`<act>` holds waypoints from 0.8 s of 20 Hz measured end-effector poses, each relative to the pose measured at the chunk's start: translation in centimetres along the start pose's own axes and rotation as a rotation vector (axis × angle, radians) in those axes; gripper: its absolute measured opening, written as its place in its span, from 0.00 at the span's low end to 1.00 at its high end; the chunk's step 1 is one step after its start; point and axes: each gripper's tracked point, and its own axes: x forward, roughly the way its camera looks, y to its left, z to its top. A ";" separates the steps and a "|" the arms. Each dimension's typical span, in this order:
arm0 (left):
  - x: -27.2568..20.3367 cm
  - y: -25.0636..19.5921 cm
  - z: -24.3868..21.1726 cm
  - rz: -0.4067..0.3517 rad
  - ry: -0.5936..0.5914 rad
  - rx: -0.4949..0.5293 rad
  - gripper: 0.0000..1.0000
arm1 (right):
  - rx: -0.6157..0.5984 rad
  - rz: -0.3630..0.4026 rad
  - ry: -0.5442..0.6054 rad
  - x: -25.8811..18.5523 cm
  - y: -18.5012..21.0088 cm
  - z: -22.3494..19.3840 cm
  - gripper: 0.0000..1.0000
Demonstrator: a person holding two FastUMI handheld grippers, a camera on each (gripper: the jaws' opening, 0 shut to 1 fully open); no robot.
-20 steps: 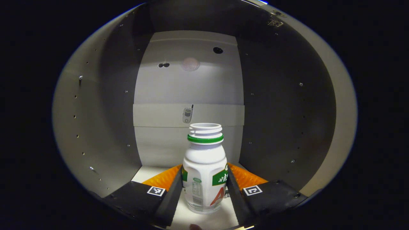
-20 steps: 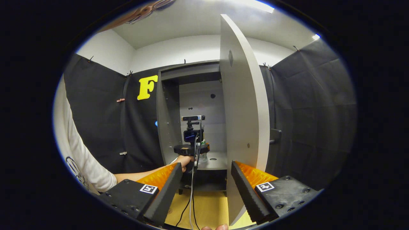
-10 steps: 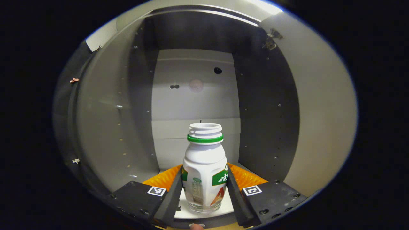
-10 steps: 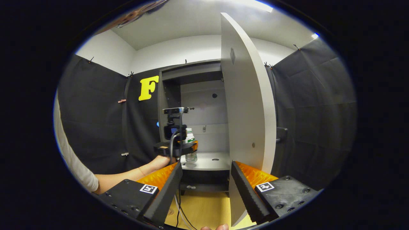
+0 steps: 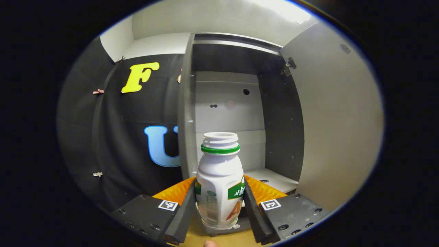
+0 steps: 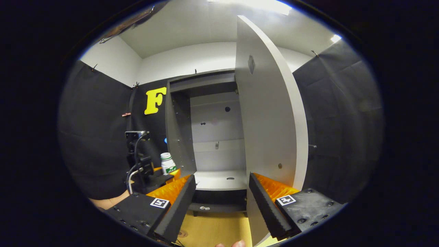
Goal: Open the cabinet door with the right hand, grasp the bottle in the cabinet with the left hand and place it on the coaster, then close the cabinet door with the right hand.
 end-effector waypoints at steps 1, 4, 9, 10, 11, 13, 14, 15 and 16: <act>0.1 0.0 0.0 0.006 0.002 -0.013 0.72 | -0.015 -0.001 -0.007 0.0 0.0 -0.1 0.97; -0.2 -0.1 0.7 0.015 -0.012 -0.036 0.72 | -0.038 0.010 -0.007 0.4 0.6 -0.3 0.98; 0.1 0.1 0.2 0.033 -0.008 -0.033 0.72 | -0.039 0.025 -0.008 0.5 0.9 -0.3 0.98; 0.0 0.0 0.3 0.027 -0.004 -0.039 0.72 | -0.040 0.028 -0.005 0.5 0.9 -0.3 0.98; -0.1 0.2 0.5 0.032 -0.004 -0.042 0.72 | -0.037 0.031 -0.001 0.5 0.9 -0.3 0.98; -0.1 -0.2 0.4 0.022 0.012 -0.049 0.72 | -0.025 0.035 0.000 0.5 1.0 -0.2 0.98; -0.3 0.0 0.2 0.016 0.027 -0.042 0.73 | -0.021 0.032 0.003 0.5 1.1 -0.2 0.98; -0.2 0.0 0.3 0.009 0.041 -0.029 0.72 | -0.020 0.027 0.005 0.5 1.0 -0.3 0.97; -0.3 -0.1 0.4 0.001 0.052 -0.018 0.72 | -0.020 0.025 0.006 0.5 1.0 -0.3 0.98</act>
